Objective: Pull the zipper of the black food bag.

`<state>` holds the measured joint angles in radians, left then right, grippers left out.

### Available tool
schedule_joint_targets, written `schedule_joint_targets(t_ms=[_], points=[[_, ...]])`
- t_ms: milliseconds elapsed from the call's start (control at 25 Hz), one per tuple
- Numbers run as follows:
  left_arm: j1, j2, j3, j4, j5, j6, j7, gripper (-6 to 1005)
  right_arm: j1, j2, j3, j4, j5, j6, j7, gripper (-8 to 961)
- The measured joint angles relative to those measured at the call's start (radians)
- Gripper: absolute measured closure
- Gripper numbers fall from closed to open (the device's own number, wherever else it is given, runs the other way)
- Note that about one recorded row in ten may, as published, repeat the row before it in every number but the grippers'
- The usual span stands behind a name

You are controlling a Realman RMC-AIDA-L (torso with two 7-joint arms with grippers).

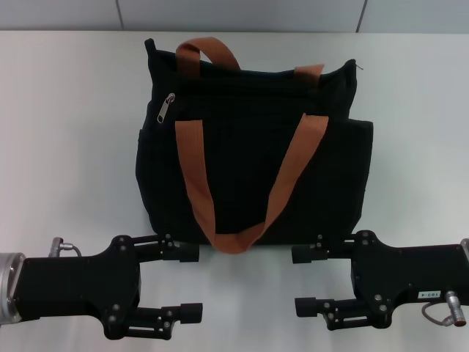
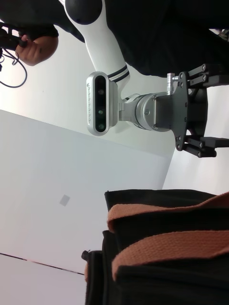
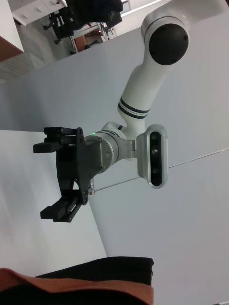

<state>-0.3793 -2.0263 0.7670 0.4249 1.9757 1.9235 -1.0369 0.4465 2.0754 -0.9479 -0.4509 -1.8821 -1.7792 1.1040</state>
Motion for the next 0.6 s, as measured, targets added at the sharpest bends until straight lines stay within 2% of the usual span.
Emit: schedule_joint_targets(t_ms=[600], points=[[-0.001,0.0,-0.005,0.0,-0.002,0.0,0.002,216,0.0,0.0,0.0,0.0,0.0,-0.002,0.003,241]])
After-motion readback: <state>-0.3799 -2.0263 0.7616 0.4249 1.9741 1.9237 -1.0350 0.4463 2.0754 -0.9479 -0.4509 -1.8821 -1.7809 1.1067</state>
